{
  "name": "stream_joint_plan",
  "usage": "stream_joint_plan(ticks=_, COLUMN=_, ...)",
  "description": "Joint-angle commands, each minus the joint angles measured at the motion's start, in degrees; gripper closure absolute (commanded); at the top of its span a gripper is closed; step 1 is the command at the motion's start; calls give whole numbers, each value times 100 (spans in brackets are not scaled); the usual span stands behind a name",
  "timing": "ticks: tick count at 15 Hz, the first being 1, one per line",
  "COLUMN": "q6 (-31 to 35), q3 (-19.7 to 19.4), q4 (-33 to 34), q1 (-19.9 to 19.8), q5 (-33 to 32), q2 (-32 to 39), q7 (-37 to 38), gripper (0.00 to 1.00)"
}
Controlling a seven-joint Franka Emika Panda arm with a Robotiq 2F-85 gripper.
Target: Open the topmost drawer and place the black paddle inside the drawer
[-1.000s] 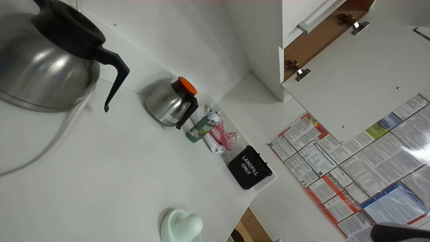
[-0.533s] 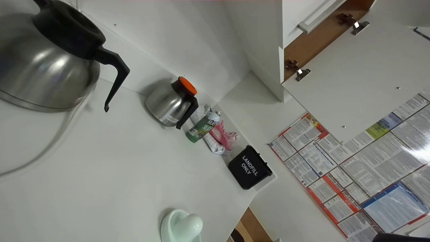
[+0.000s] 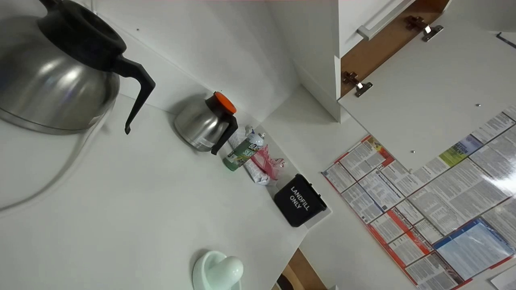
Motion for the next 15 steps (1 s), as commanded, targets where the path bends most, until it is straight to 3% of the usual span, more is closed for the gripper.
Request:
stream_joint_plan(ticks=1, q6=-562, q3=451, q4=719, q1=-773, q5=265, q2=803, q7=-370, gripper=38)
stream_joint_plan(ticks=5, q6=-855, q3=988, q4=1219, q1=-1537, q5=672, q2=1296, q7=-729, gripper=70)
stream_joint_plan(ticks=9, q6=-864, q3=1536, q4=1465, q1=-2030, q5=1329, q2=1552, q7=-937, gripper=99)
stream_joint_plan(ticks=15, q6=-947, q3=1983, q4=1662, q1=-2071, q5=2280, q2=1904, q7=-857, gripper=100)
